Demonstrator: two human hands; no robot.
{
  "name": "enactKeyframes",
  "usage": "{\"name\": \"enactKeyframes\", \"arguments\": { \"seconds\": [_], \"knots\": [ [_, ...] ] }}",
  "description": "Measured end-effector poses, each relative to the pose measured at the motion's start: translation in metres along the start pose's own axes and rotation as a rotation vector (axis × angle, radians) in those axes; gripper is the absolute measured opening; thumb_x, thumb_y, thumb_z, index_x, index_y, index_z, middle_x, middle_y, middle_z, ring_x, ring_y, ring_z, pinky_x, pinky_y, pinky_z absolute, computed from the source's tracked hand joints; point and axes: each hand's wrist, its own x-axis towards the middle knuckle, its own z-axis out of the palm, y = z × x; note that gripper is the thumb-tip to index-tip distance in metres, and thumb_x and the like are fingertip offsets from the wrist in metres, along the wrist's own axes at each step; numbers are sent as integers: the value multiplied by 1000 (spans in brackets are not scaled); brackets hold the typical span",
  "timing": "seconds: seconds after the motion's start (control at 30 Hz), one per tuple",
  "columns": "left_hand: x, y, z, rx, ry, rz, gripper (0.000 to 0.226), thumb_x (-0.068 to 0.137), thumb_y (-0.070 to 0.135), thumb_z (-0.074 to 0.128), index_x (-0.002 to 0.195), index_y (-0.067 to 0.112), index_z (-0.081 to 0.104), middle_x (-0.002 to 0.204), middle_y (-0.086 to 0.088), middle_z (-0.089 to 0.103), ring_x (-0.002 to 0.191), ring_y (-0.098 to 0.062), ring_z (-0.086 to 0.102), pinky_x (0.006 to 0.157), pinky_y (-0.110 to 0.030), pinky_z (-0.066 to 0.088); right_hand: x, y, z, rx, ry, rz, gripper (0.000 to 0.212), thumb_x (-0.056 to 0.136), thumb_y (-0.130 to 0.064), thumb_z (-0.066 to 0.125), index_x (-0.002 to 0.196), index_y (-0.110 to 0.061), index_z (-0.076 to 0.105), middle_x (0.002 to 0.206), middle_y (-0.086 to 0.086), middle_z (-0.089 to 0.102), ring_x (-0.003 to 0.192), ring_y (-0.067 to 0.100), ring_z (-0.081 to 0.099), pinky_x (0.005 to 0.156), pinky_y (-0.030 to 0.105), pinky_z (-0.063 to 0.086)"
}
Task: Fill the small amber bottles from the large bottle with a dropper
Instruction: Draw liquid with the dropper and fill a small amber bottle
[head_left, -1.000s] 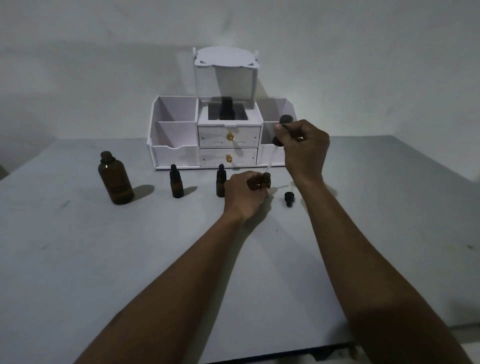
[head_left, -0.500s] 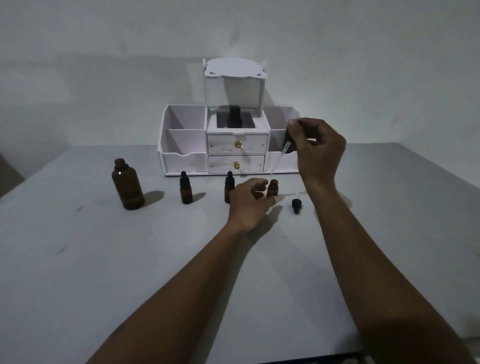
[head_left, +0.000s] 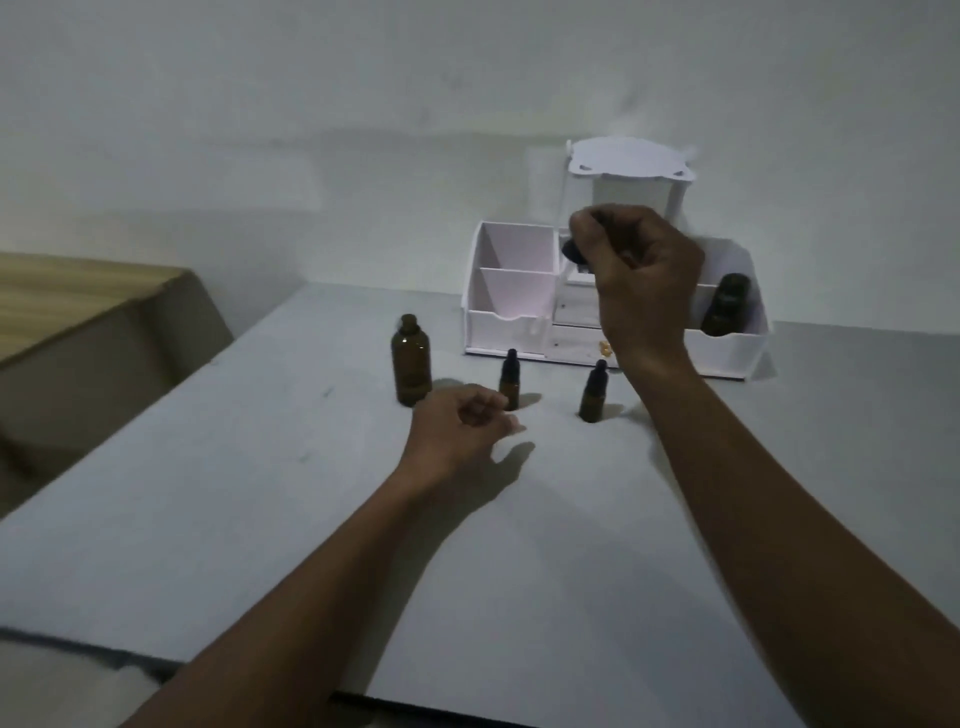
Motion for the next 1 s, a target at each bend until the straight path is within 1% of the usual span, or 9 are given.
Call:
{"name": "enactKeyframes", "arguments": {
  "seconds": [0.1, 0.13, 0.23, 0.3, 0.4, 0.5, 0.67, 0.83, 1.0],
  "knots": [
    [0, -5, -33, -105, 129, -93, 23, 76, 3, 86, 96, 10, 76, 97, -4, 75, 80, -12, 76, 73, -38, 64, -3, -2, 32, 56, -35, 51, 15, 87, -21, 73, 95, -8, 74, 83, 5, 75, 75, 17, 74, 74, 38, 62],
    [3, -6, -43, -129, 168, -125, 22, 77, 1, 84, 95, 10, 77, 99, -5, 74, 77, -11, 76, 70, -38, 64, -4, -2, 41, 60, -38, 62, 16, 87, -21, 73, 96, -8, 74, 84, 4, 75, 76, 16, 74, 74, 36, 62],
    [12, -13, -70, -18, 307, -84, 17, 80, 3, 82, 94, 11, 76, 91, -3, 73, 68, -5, 72, 58, -17, 57, -11, -1, 66, 85, -47, 93, 14, 88, -21, 73, 97, -11, 73, 84, -4, 74, 75, 8, 73, 73, 27, 60],
    [20, -20, -83, 52, 364, -45, 17, 78, 12, 84, 93, 16, 77, 88, 0, 74, 75, -7, 71, 64, -15, 55, -14, 2, 80, 84, -59, 108, 14, 88, -22, 73, 98, -12, 73, 83, -9, 73, 76, 4, 72, 72, 21, 58],
    [34, -28, -91, 61, 352, -77, 29, 79, 20, 86, 105, 20, 75, 98, 2, 72, 91, -13, 69, 82, -27, 57, -16, 4, 95, 82, -70, 116, 18, 88, -23, 73, 100, -10, 74, 85, -8, 73, 77, 2, 71, 73, 21, 58],
    [42, -29, -90, 69, 336, -64, 48, 74, 25, 90, 117, 21, 70, 108, 2, 71, 95, -13, 68, 87, -35, 58, -15, 6, 105, 83, -68, 113, 18, 89, -24, 72, 101, -10, 74, 86, -6, 74, 78, 3, 72, 75, 23, 59],
    [52, -28, -87, 29, 297, -55, 67, 67, 25, 94, 127, 21, 65, 119, -2, 69, 103, -19, 67, 94, -40, 57, -13, 11, 113, 84, -84, 117, 13, 88, -27, 73, 97, -18, 72, 85, -7, 74, 78, 8, 73, 79, 40, 61],
    [59, -28, -82, 34, 237, -32, 72, 65, 25, 95, 130, 22, 64, 123, -2, 70, 106, -19, 68, 98, -42, 55, -13, 18, 121, 39, -106, 102, 17, 89, -28, 72, 99, -15, 73, 86, -7, 74, 77, 5, 73, 77, 29, 61],
    [66, -30, -78, 34, 229, -37, 70, 69, 22, 93, 132, 18, 63, 123, -2, 71, 105, -19, 68, 99, -43, 55, -16, 26, 128, 25, -173, 88, 11, 88, -27, 72, 95, -18, 73, 82, -9, 74, 75, 4, 72, 72, 19, 57]
  ]
}}
